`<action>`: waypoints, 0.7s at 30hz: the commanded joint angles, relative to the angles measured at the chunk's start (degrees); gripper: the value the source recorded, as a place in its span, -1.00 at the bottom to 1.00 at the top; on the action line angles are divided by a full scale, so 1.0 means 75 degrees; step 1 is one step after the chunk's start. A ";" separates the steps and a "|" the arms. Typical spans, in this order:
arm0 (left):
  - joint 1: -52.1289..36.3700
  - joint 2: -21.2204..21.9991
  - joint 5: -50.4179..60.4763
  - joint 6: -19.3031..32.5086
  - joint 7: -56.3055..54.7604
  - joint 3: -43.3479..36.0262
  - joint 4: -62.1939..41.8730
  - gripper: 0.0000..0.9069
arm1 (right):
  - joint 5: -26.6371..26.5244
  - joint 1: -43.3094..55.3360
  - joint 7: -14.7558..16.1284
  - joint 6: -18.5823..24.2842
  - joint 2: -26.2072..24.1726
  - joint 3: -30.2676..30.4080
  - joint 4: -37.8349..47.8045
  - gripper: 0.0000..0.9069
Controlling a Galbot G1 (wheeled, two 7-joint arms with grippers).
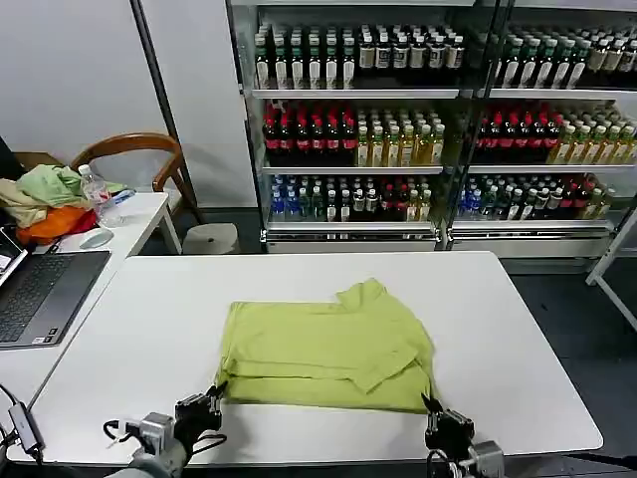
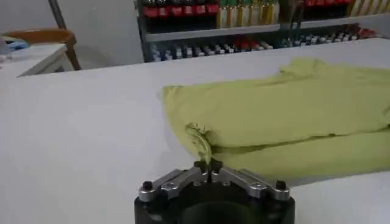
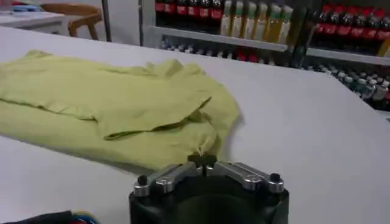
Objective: Fold and organize the clothes.
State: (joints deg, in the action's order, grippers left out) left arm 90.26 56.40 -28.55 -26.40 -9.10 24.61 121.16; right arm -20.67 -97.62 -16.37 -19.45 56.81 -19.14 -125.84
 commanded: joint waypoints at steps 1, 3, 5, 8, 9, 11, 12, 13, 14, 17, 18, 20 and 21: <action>0.1491 -0.0102 0.0034 0.0086 0.0174 0.0767 0.0713 -0.93 | 0.0443 -0.1115 -0.0034 0.0160 -0.0019 -0.0099 -0.0588 -1.00; 0.1576 -0.0076 0.0086 0.0088 0.0155 0.0740 0.0758 -0.93 | 0.0494 -0.1114 -0.0043 0.0192 0.0010 -0.0085 -0.0592 -1.00; 0.1616 -0.0077 0.0146 0.0140 0.0129 0.0682 0.0742 -0.84 | 0.0502 -0.1085 -0.0046 0.0214 -0.0016 -0.0085 -0.0565 -1.00; 0.1681 -0.0131 0.0154 0.0200 -0.0083 0.0601 0.0705 1.00 | 0.0522 -0.1083 -0.0128 0.0188 -0.0049 -0.0063 -0.0603 1.00; 0.1693 -0.0148 0.0224 0.0140 -0.0112 0.0611 0.0710 1.00 | 0.0540 -0.1073 -0.0195 0.0135 -0.0054 -0.0037 -0.0633 1.00; 0.1714 -0.0151 0.0251 0.0127 -0.0143 0.0615 0.0799 1.00 | 0.0650 -0.1019 -0.0263 0.0163 -0.0059 -0.0022 -0.0634 1.00; 0.1721 -0.0157 0.0251 0.0109 -0.0149 0.0617 0.0869 1.00 | 0.0662 -0.1000 -0.0269 0.0168 -0.0079 -0.0048 -0.0649 1.00; 0.1730 -0.0162 0.0252 0.0088 -0.0154 0.0627 0.0932 1.00 | 0.0659 -0.0982 -0.0293 0.0157 -0.0096 -0.0089 -0.0669 1.00; 0.1745 -0.0174 0.0259 0.0061 -0.0166 0.0656 0.1079 1.00 | 0.0649 -0.0970 -0.0302 0.0135 -0.0125 -0.0158 -0.0710 1.00; 0.1663 -0.0211 0.0257 0.0064 -0.0278 0.0779 0.1363 1.00 | 0.0421 -0.0904 -0.0246 0.0083 -0.0283 -0.0551 -0.0984 1.00; 0.1612 -0.0216 0.0198 0.0107 -0.0309 0.0801 0.1443 1.00 | 0.0287 -0.0876 -0.0140 0.0137 -0.0332 -0.0639 -0.1098 1.00; 0.1437 -0.0219 -0.0391 0.0240 -0.0367 0.0886 0.1502 1.00 | -0.0035 -0.0722 0.0119 0.0360 -0.0445 -0.0883 -0.1150 1.00; 0.1331 -0.0210 -0.0576 0.0322 -0.0370 0.0916 0.1456 1.00 | -0.0249 -0.0598 0.0177 0.0497 -0.0475 -0.1027 -0.1127 1.00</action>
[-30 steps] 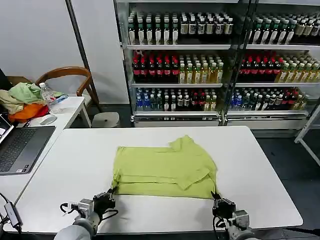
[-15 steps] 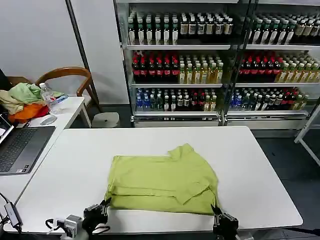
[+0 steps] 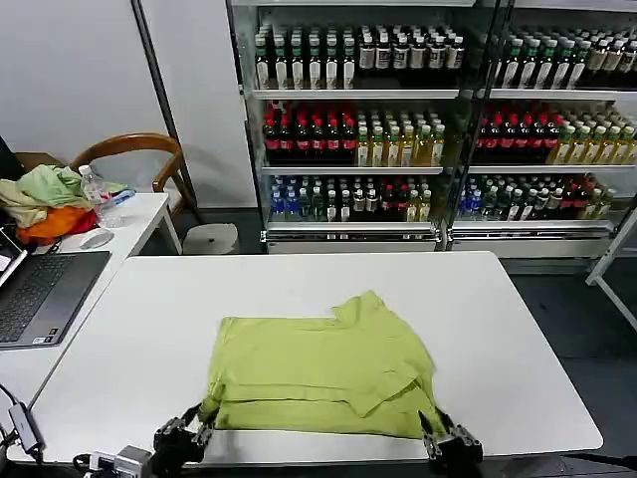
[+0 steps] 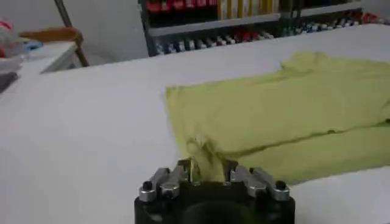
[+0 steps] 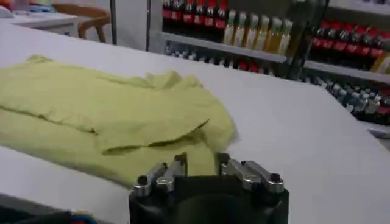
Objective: Fold and organize the clothes.
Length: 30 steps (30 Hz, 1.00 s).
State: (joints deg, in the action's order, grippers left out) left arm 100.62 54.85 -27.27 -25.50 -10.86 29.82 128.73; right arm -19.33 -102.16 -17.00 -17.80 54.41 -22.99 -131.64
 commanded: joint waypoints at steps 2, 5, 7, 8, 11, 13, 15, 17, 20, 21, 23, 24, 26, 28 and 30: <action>-0.0324 -0.0016 -0.0926 0.0433 -0.0102 0.0230 0.0321 1.00 | -0.0988 0.0532 0.0235 0.0315 -0.0179 -0.0683 -0.0243 1.00; -0.0874 -0.0099 -0.1235 0.0884 -0.0049 0.0150 0.0090 1.00 | -0.1373 0.1454 0.0253 0.0041 -0.0185 -0.0545 0.0111 1.00; -0.1251 -0.0193 -0.1329 0.0901 -0.0007 0.0058 -0.0056 1.00 | -0.1543 0.2167 0.0397 -0.0114 -0.0143 -0.0264 0.0516 1.00; -0.1431 -0.0234 -0.1354 0.0902 0.0039 0.0029 -0.0210 1.00 | -0.1628 0.2539 0.0410 -0.0274 -0.0109 -0.0095 0.0694 1.00; -0.2028 -0.0374 -0.1421 0.0753 0.0106 -0.0227 -0.0692 1.00 | -0.1810 0.3727 0.0372 -0.0500 0.0073 0.0539 0.1300 1.00; -0.2604 -0.0497 -0.1497 0.0638 0.0160 -0.0470 -0.1139 1.00 | -0.1863 0.4489 0.0184 -0.0733 0.0294 0.1003 0.1781 1.00; -0.2962 -0.0543 -0.1519 0.0628 0.0231 -0.0731 -0.1423 1.00 | -0.1845 0.4923 0.0092 -0.0991 0.0441 0.1295 0.2139 1.00; -0.3485 -0.0562 -0.1574 0.0635 0.0235 -0.1130 -0.1818 1.00 | -0.1847 0.5462 0.0030 -0.1027 0.0594 0.1547 0.2521 1.00; -0.4117 -0.0549 -0.1576 0.0631 0.0305 -0.1505 -0.2331 1.00 | -0.1847 0.6411 -0.0094 -0.1222 0.0888 0.1950 0.3436 1.00; -0.4366 -0.0540 -0.1572 0.0618 0.0340 -0.1640 -0.2534 1.00 | -0.1804 0.6766 -0.0072 -0.1250 0.1021 0.2063 0.3765 1.00; -0.4659 -0.0510 -0.1540 0.0642 0.0397 -0.1830 -0.2830 1.00 | -0.1613 0.7166 -0.0006 -0.1353 0.1240 0.2123 0.4346 1.00; -0.4824 -0.0490 -0.1532 0.0650 0.0421 -0.1911 -0.3032 1.00 | -0.1629 0.7324 -0.0006 -0.1417 0.1347 0.2143 0.4585 1.00; -0.5133 -0.0441 -0.1365 0.0867 0.0422 -0.2140 -0.3511 1.00 | -0.1642 0.7655 0.0019 -0.1456 0.1557 0.2204 0.5082 1.00; -0.5417 -0.0403 -0.1296 0.0923 0.0462 -0.2285 -0.3925 1.00 | -0.1693 0.7843 0.0054 -0.1459 0.1737 0.2278 0.5420 1.00; -0.5685 -0.0372 -0.1313 0.0882 0.0491 -0.2371 -0.4261 1.00 | -0.1678 0.7991 0.0127 -0.1454 0.1939 0.2308 0.5784 1.00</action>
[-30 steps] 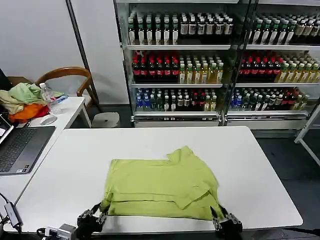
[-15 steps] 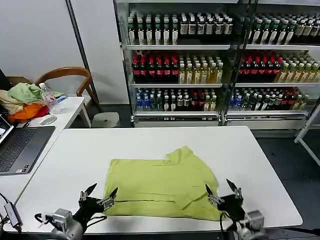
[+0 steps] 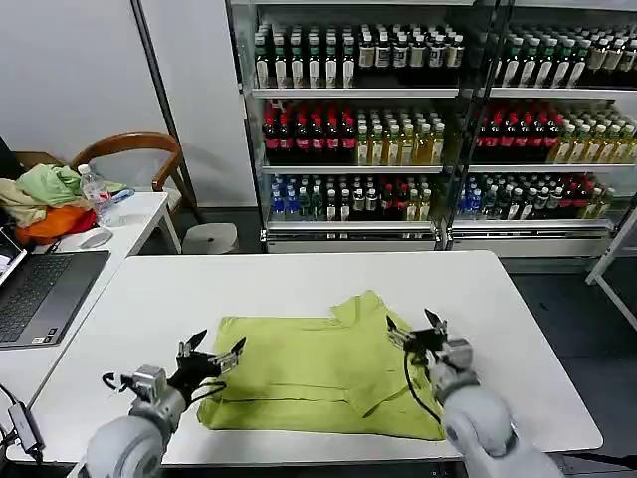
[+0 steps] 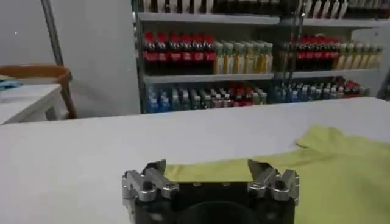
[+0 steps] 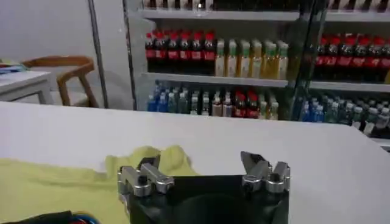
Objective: Fold and organize the clothes.
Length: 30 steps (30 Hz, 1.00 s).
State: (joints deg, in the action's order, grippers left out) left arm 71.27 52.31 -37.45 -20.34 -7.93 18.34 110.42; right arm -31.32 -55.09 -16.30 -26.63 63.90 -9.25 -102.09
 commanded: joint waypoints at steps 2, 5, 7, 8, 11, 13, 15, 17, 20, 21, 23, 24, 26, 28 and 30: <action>-0.1996 -0.0021 0.0025 0.0165 0.0187 -0.0919 -0.2132 1.00 | -0.0078 0.1834 0.0079 -0.0266 0.0860 0.0541 0.2235 1.00; -0.2322 -0.0008 0.0037 0.0070 0.0232 -0.1125 -0.2611 1.00 | -0.0067 0.2048 0.0157 -0.0186 0.1165 0.0588 0.2790 1.00; -0.2448 0.0023 0.0040 0.0047 0.0278 -0.1194 -0.2790 1.00 | -0.0035 0.2151 0.0218 -0.0103 0.1283 0.0602 0.3009 1.00; -0.2532 0.0067 0.0030 0.0044 0.0305 -0.1232 -0.2938 1.00 | -0.0013 0.2236 0.0284 -0.0044 0.1361 0.0632 0.3166 1.00; -0.2643 0.0153 0.0014 0.0042 0.0356 -0.1279 -0.3137 1.00 | 0.0054 0.2338 0.0381 0.0022 0.1475 0.0705 0.3357 1.00; -0.2659 0.0188 0.0019 0.0020 0.0351 -0.1321 -0.3198 1.00 | 0.0126 0.2366 0.0408 0.0005 0.1570 0.0789 0.3471 1.00; -0.2666 0.0237 0.0032 0.0011 0.0354 -0.1347 -0.3266 1.00 | 0.0292 0.2366 0.0420 -0.0003 0.1665 0.0881 0.3588 1.00; -0.2700 0.0259 0.0032 0.0001 0.0344 -0.1342 -0.3343 1.00 | 0.0357 0.2372 0.0450 0.0011 0.1725 0.0912 0.3688 1.00; -0.2749 0.0256 -0.0014 0.0006 0.0248 -0.1318 -0.3434 1.00 | 0.0386 0.2398 0.0446 0.0058 0.1747 0.0966 0.3791 1.00; -0.2746 0.0251 -0.0013 0.0002 0.0252 -0.1309 -0.3440 1.00 | 0.0393 0.2417 0.0433 0.0057 0.1761 0.0969 0.3845 1.00; -0.2727 0.0243 -0.0023 -0.0035 0.0248 -0.1298 -0.3425 1.00 | 0.0384 0.2466 0.0442 0.0071 0.1784 0.0985 0.3964 1.00; -0.2708 0.0243 -0.0019 -0.0054 0.0248 -0.1297 -0.3401 1.00 | 0.0383 0.2492 0.0455 0.0135 0.1803 0.1011 0.4034 1.00; -0.2685 0.0254 -0.0013 -0.0098 0.0227 -0.1294 -0.3380 1.00 | 0.0371 0.2530 0.0500 0.0192 0.1844 0.1014 0.4082 1.00; -0.2676 0.0264 -0.0013 -0.0149 0.0172 -0.1293 -0.3374 0.56 | 0.0359 0.2552 0.0487 0.0176 0.1880 0.1049 0.4071 0.53; -0.2609 0.0242 -0.0022 -0.0120 0.0233 -0.1292 -0.3317 -0.78 | 0.0359 0.2562 0.0403 0.0119 0.1886 0.1105 0.4042 -1.00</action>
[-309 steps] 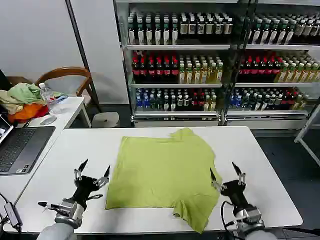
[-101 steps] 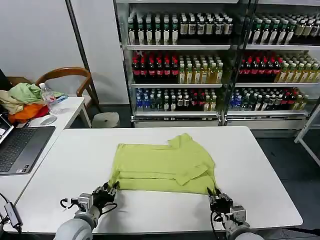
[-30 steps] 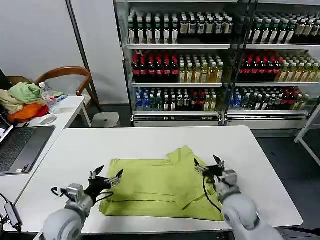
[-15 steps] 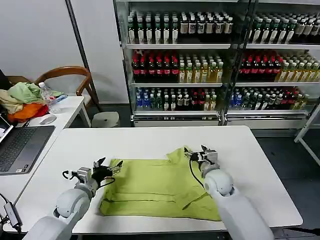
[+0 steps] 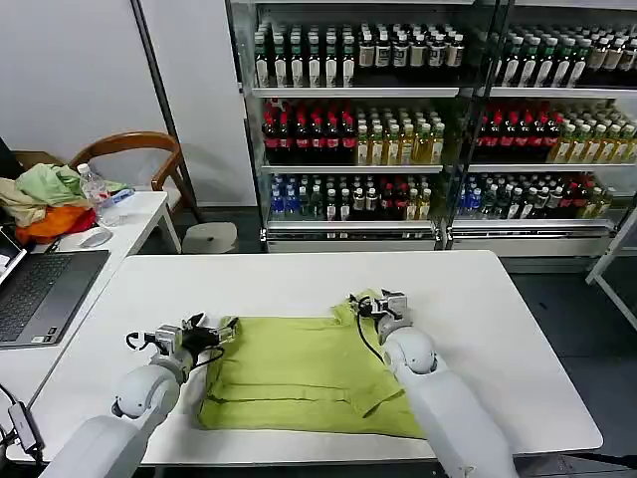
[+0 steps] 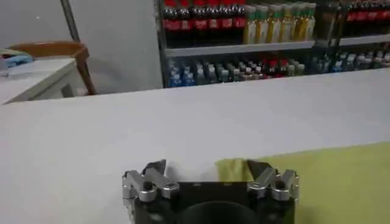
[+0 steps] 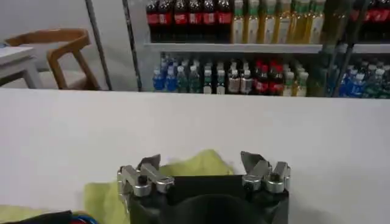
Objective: Fold and organize the clothes.
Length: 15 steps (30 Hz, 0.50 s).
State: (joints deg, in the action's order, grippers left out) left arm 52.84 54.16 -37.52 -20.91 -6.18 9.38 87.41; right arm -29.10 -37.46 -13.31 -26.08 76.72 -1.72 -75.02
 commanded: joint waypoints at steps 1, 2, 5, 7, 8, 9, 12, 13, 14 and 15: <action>-0.0107 -0.0019 -0.0013 -0.0028 0.0026 -0.0102 -0.0198 -0.91 | 0.0060 0.0212 -0.0019 -0.0002 0.0177 0.0112 0.0428 -1.00; -0.0073 -0.0026 -0.0011 -0.0013 0.0045 -0.0104 -0.0155 -0.91 | -0.0008 0.0206 -0.0059 -0.0099 0.0161 0.0137 0.0406 -1.00; -0.0021 -0.0022 -0.0021 0.0009 0.0074 -0.0104 -0.0107 -0.89 | -0.0141 0.0183 -0.0047 -0.0138 0.0126 0.0149 0.0381 -1.00; -0.0005 -0.0016 -0.0006 0.0006 0.0065 -0.0112 -0.0111 -0.91 | -0.0315 0.0182 -0.0105 -0.0196 0.0123 0.0148 0.0349 -1.00; -0.0004 -0.0017 0.0002 -0.0009 0.0061 -0.0116 -0.0108 -0.89 | -0.0331 0.0187 -0.0119 -0.0208 0.0121 0.0152 0.0335 -1.00; 0.0011 -0.0018 -0.0005 -0.0030 0.0048 -0.0120 -0.0094 -0.89 | -0.0336 0.0195 -0.0125 -0.0233 0.0116 0.0151 0.0324 -1.00; 0.0048 -0.0022 0.0001 -0.0026 0.0064 -0.0126 -0.0068 -0.89 | -0.0342 0.0212 -0.0113 -0.0258 0.0108 0.0155 0.0351 -1.00; 0.0057 -0.0022 -0.0003 -0.0028 0.0073 -0.0127 -0.0063 -0.91 | -0.0336 0.0221 -0.0105 -0.0253 0.0106 0.0155 0.0371 -1.00; 0.0067 -0.0022 -0.0002 -0.0024 0.0088 -0.0128 -0.0056 -0.91 | -0.0322 0.0225 -0.0097 -0.0245 0.0105 0.0156 0.0395 -1.00; 0.0082 -0.0021 0.0004 -0.0023 0.0095 -0.0128 -0.0046 -0.91 | -0.0299 0.0229 -0.0077 -0.0216 0.0107 0.0142 0.0426 -1.00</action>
State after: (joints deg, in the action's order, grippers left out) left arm 53.50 53.97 -37.69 -20.64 -5.48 8.66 87.44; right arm -30.64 -36.06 -13.70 -27.19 77.14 -0.99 -72.88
